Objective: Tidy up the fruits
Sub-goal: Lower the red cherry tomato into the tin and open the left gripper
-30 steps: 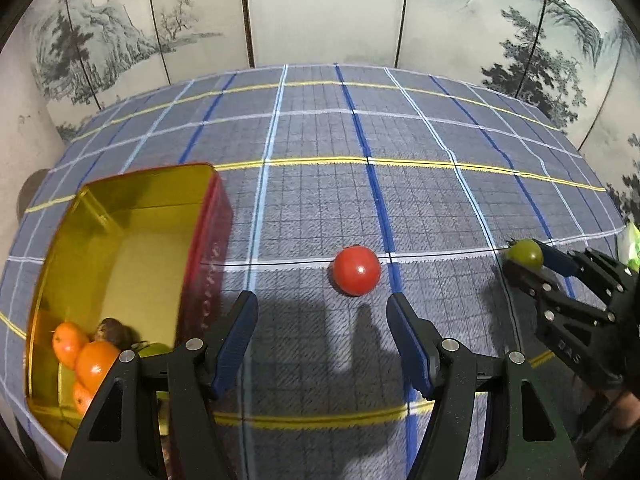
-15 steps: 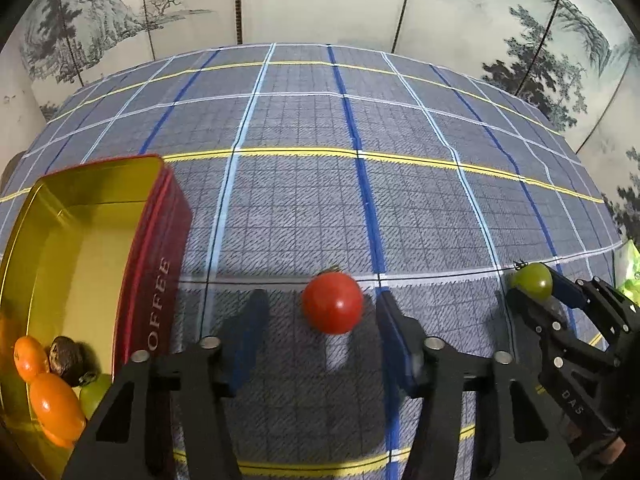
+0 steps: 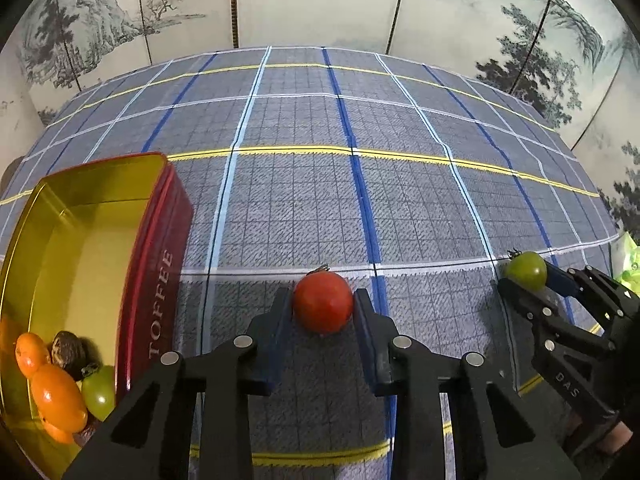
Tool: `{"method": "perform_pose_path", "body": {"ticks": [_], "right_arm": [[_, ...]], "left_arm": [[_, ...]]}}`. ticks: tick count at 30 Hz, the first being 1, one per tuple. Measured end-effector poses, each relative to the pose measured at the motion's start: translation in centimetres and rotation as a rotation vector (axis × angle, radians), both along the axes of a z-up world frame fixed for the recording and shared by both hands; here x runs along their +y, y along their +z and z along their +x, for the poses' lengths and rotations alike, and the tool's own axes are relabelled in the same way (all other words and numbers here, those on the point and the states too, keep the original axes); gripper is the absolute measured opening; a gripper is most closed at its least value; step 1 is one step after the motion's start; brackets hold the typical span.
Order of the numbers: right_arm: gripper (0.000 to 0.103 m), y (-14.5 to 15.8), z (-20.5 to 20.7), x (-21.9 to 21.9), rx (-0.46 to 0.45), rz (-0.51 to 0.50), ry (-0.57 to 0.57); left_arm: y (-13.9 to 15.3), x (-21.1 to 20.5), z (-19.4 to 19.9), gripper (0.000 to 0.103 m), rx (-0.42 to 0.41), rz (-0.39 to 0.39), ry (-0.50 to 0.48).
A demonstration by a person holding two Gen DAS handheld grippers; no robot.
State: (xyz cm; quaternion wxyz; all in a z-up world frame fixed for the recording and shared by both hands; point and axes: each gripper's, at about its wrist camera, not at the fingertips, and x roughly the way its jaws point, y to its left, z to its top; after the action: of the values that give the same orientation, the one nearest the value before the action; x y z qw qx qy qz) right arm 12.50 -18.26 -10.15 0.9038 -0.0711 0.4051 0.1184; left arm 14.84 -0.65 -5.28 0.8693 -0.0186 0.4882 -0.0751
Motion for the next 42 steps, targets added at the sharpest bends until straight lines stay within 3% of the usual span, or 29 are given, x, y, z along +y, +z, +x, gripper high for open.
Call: {"method": "perform_pose_path", "body": {"ticks": [12, 24, 35, 42], "right_arm": [[0.035, -0.1, 0.0, 0.0, -0.002, -0.004, -0.005], [0.034, -0.2, 0.1, 0.0, -0.002, -0.004, -0.007], [0.034, -0.2, 0.1, 0.0, -0.002, -0.005, -0.006], [0.034, -0.3, 0.1, -0.1, -0.003, -0.01, -0.008]], "left_arm": [[1.7, 0.8, -2.9, 0.032, -0.018, 0.028, 0.012], [4.2, 2.8, -5.7, 0.032, -0.048, 0.005, 0.041], [6.9, 9.8, -8.7, 0.032, -0.091, -0.005, 0.159], [6.5, 15.4, -10.5, 0.032, -0.076, 0.01, 0.275]]}}
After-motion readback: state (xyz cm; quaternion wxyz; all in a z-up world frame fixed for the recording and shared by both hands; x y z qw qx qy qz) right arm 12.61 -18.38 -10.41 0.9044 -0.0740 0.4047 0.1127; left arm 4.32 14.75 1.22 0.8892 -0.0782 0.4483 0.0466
